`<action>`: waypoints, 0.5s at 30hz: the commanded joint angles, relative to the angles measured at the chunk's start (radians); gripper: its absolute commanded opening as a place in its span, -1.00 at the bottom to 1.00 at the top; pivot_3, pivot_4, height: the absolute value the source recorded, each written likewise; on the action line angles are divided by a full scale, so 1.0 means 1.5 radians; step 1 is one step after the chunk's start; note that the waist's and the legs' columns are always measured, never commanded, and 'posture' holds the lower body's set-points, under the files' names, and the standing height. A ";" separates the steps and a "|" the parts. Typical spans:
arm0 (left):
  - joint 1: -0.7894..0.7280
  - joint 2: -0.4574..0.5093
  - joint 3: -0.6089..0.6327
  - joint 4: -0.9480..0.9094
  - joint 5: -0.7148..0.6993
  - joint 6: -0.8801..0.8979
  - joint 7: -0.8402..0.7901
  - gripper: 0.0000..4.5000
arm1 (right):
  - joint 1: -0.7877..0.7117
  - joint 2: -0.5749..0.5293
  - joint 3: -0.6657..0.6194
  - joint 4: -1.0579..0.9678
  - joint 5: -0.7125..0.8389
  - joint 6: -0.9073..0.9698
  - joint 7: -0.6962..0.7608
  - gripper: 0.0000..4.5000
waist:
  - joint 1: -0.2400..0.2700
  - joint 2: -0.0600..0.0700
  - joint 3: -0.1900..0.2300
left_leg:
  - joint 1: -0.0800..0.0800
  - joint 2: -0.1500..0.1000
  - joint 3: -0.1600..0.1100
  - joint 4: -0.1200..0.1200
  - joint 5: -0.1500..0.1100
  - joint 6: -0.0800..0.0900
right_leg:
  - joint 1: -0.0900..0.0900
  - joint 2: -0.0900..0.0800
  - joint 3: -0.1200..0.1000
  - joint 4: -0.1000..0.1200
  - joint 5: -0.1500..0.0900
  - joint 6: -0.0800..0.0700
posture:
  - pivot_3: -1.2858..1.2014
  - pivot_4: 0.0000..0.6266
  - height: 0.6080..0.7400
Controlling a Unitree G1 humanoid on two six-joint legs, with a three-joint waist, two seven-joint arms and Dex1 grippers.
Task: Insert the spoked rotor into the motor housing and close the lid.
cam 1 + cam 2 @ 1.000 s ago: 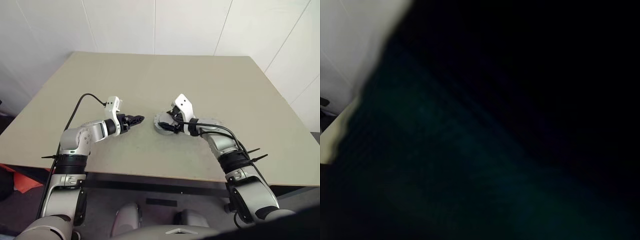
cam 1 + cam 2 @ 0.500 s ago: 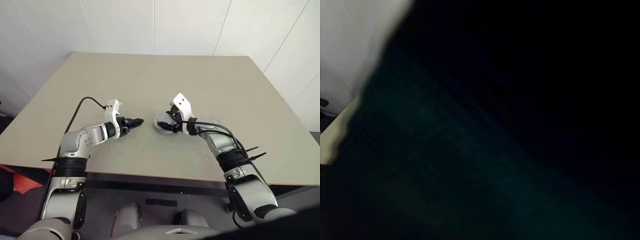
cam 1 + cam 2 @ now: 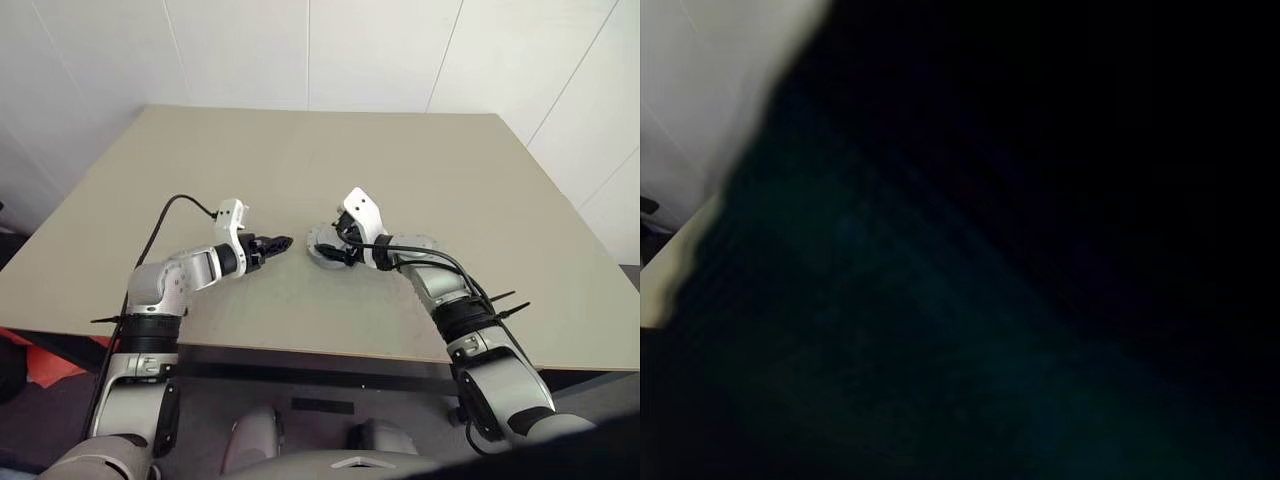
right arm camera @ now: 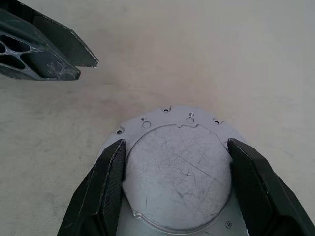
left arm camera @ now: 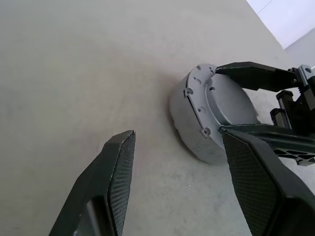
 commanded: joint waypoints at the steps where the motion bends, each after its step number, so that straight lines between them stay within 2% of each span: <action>1: -0.067 -0.055 0.047 0.065 -0.032 -0.007 0.030 0.25 | 0.004 -0.010 0.014 0.023 -0.029 0.011 -0.011 0.40 | 0.000 0.000 0.000 | 0.000 0.000 0.000 0.000 0.000 0.000 | 0.001 0.000 0.000 0.000 0.000 0.000 | 0.03 -1.00 1.00; 3: -0.096 -0.079 0.072 0.117 -0.037 -0.018 0.044 0.09 | 0.004 -0.010 0.014 0.023 -0.030 0.011 -0.011 0.40 | 0.000 0.000 0.000 | 0.001 0.000 0.000 0.000 0.000 0.000 | 0.002 0.000 0.000 -0.001 0.000 0.000 | 0.03 -1.00 1.00; 10: -0.180 -0.122 0.088 0.294 -0.008 -0.067 0.062 -0.93 | 0.007 -0.014 0.015 0.014 -0.031 0.011 -0.016 0.40 | 0.000 0.000 0.000 | 0.002 0.000 0.000 -0.001 0.000 0.000 | 0.002 0.000 0.000 -0.002 0.000 0.000 | 0.03 -1.00 1.00; 11: -0.189 -0.124 0.081 0.317 0.002 -0.073 0.061 -0.99 | 0.008 -0.014 0.014 0.012 -0.031 0.011 -0.017 0.40 | 0.000 0.000 0.000 | 0.002 0.000 0.000 -0.001 0.000 0.000 | 0.002 0.000 0.000 -0.002 0.000 0.000 | 0.03 -1.00 1.00; 15: -0.210 -0.130 0.051 0.368 0.031 -0.065 0.044 -0.99 | 0.012 -0.015 0.013 0.006 -0.032 0.011 -0.022 0.40 | 0.003 -0.001 0.000 | 0.002 0.000 0.000 -0.002 0.000 0.000 | 0.003 0.000 0.000 -0.002 0.000 0.000 | 0.03 -1.00 1.00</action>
